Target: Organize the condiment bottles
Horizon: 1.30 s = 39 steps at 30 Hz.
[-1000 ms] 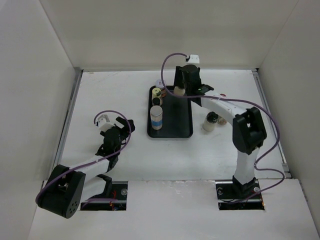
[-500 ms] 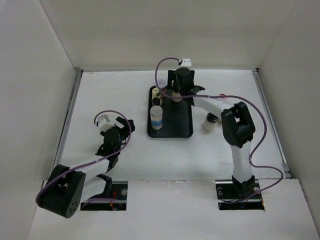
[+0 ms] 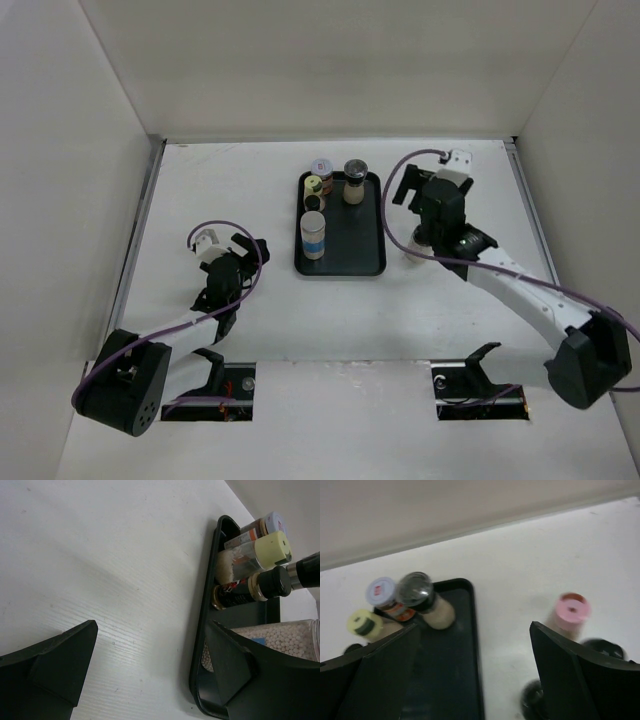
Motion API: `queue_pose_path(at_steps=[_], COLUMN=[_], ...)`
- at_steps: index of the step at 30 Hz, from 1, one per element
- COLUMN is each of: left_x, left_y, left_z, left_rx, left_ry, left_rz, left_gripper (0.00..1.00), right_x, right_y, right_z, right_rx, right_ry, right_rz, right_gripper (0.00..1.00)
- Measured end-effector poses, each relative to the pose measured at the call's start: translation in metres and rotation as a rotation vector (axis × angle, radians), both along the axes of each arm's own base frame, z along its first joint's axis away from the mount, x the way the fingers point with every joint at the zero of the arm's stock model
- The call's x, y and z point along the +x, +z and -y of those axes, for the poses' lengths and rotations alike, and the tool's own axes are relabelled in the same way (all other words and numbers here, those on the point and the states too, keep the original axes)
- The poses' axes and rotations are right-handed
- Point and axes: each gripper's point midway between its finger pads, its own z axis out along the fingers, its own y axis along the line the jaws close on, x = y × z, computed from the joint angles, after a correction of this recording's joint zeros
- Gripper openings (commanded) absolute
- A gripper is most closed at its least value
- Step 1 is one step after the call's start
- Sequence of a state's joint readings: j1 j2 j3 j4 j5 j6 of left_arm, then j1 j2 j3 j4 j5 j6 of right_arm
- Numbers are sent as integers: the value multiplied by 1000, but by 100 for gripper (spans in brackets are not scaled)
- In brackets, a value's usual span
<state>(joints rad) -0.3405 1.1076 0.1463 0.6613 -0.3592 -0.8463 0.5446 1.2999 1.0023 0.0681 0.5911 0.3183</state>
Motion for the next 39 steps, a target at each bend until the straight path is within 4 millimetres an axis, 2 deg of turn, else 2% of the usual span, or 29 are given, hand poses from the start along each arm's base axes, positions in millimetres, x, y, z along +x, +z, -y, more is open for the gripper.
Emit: queue_pose_path(at_steps=[3, 6, 9, 15, 18, 22, 25, 30, 35, 39], left_x=[0, 0, 0, 0, 0, 0, 0, -1, -1, 0], left_y=[0, -3, -3, -4, -4, -4, -4, -4, -7, -8], left_z=[0, 0, 0, 0, 1, 1, 1, 1, 1, 2], left_rx=[0, 3, 3, 3, 3, 2, 3, 3, 5, 6], left_ry=[-1, -2, -2, -2, -3, -5, -6, -6, -7, -11], left_rz=[-1, -9, -11, -11, -11, -11, -13, -14, -21, -26], left_gripper=[89, 89, 89, 89, 89, 89, 89, 90, 90, 89], right_x=[-27, -46, -58, -58, -55, -50, -47, -49, -42, -16], right_y=[-22, -63, -95, -127, -146, -162, -160, -147, -112, -93], right_z=[31, 47, 52, 46, 46, 49, 50, 42, 2, -45], right_rx=[-27, -69, -93, -99, -109, -120, -125, -180, -160, -80], right_ry=[-96, -141, -144, -132, -128, -143, -147, -130, -33, 69], right_rz=[-41, -145, -236, -326, -372, -409, -398, -362, -263, -201], right_gripper=[100, 100, 100, 100, 89, 62, 53, 52, 53, 53])
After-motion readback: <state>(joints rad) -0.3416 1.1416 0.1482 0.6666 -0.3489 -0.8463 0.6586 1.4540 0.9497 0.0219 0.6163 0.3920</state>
